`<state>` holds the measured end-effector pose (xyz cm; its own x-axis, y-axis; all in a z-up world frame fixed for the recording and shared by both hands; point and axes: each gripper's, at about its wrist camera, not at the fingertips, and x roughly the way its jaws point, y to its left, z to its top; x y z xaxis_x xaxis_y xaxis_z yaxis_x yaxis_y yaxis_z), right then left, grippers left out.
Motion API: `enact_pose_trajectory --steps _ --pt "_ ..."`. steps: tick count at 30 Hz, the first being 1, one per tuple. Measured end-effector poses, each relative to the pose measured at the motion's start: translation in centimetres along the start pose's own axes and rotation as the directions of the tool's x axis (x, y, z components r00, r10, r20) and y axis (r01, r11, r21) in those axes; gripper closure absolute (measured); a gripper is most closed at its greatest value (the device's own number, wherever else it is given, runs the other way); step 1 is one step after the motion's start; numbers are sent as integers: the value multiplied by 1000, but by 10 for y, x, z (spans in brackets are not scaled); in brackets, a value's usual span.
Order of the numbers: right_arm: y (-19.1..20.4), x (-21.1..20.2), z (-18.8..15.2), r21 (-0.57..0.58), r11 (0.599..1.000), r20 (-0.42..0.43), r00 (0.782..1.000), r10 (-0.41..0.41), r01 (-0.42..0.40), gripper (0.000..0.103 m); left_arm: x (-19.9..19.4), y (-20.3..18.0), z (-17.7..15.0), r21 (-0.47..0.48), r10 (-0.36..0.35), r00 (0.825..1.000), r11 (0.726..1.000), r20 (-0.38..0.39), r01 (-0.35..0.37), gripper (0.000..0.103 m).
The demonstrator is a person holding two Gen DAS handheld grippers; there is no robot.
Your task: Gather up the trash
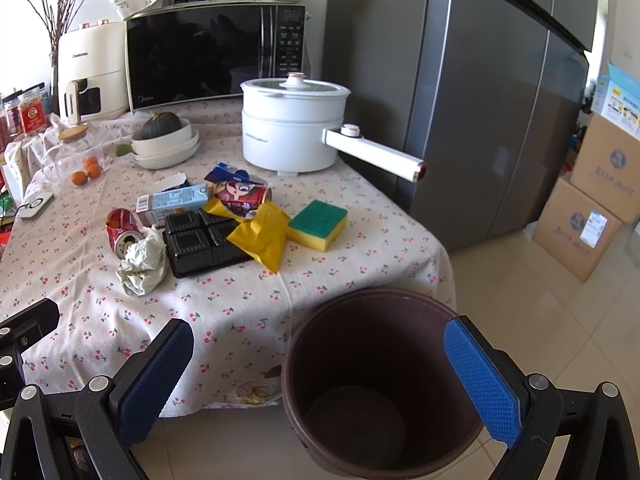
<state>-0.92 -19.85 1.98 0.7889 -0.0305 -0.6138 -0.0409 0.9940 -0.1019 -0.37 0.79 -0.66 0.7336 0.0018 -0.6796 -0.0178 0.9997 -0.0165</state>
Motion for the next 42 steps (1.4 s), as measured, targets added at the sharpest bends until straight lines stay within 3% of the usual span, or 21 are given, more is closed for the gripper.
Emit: enact_pose_trajectory --steps 26,32,38,42 --pt "-5 0 3 12 1000 -1 1000 -8 8 0 4 3 2 -10 -19 1000 1000 -14 19 0" --pt "-8 0 19 6 1000 -15 1000 9 -9 0 3 2 25 7 -44 999 999 -8 44 0" --pt "-1 9 50 -65 998 -33 999 21 -23 0 24 3 56 43 -94 991 994 -94 98 0" --pt "-3 29 65 -70 997 -71 997 18 -23 0 43 15 76 12 -114 985 993 -129 116 0"
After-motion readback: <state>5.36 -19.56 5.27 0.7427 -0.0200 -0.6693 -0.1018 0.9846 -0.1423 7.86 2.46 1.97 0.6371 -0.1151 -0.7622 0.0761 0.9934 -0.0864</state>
